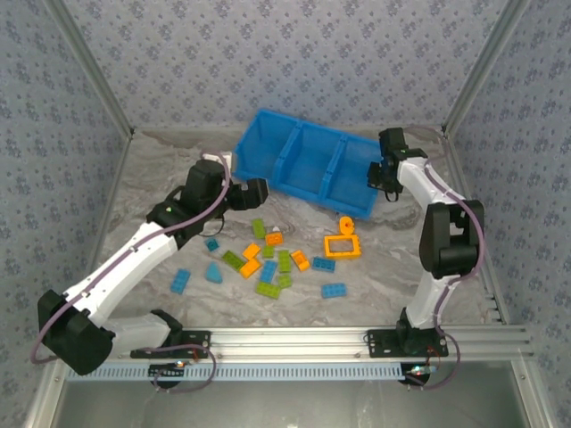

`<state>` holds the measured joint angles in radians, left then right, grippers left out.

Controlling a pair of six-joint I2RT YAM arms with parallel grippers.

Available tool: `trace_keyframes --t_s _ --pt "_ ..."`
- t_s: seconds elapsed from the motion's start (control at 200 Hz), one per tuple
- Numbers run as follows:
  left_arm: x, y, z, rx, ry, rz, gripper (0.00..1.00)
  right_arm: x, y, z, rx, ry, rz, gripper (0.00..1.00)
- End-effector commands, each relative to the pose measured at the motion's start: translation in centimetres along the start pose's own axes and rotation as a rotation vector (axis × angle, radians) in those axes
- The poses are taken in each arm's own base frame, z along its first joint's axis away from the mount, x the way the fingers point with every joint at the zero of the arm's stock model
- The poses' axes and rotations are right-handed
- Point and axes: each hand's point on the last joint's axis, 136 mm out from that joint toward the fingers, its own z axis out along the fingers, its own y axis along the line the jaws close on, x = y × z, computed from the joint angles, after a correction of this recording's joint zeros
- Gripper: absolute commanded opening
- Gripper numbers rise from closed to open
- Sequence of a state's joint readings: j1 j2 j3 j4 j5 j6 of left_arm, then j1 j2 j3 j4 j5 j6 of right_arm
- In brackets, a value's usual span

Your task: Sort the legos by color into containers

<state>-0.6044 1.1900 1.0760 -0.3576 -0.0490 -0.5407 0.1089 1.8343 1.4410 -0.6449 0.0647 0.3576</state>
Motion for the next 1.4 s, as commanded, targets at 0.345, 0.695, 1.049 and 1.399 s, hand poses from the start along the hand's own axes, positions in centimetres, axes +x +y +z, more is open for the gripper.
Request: trace_keyframes --t_s 0.345,0.695,1.049,1.399 --pt "0.2 1.5 -4.1 -0.043 -0.050 0.020 0.98 -0.5 2.0 0.3 0.098 0.020 -0.244 0.03" --pt "6.6 -1.0 -8.6 0.175 0.191 0.034 0.97 -1.3 5.4 1.4 0.022 0.030 -0.294 0.01" --pt "8.4 0.7 -10.2 0.151 0.187 0.000 0.98 -2.1 7.2 2.3 -0.022 0.038 -0.375 0.00" --pt "7.6 0.6 -10.0 0.143 0.156 0.002 0.98 -3.3 6.9 1.1 0.012 0.007 -0.353 0.29"
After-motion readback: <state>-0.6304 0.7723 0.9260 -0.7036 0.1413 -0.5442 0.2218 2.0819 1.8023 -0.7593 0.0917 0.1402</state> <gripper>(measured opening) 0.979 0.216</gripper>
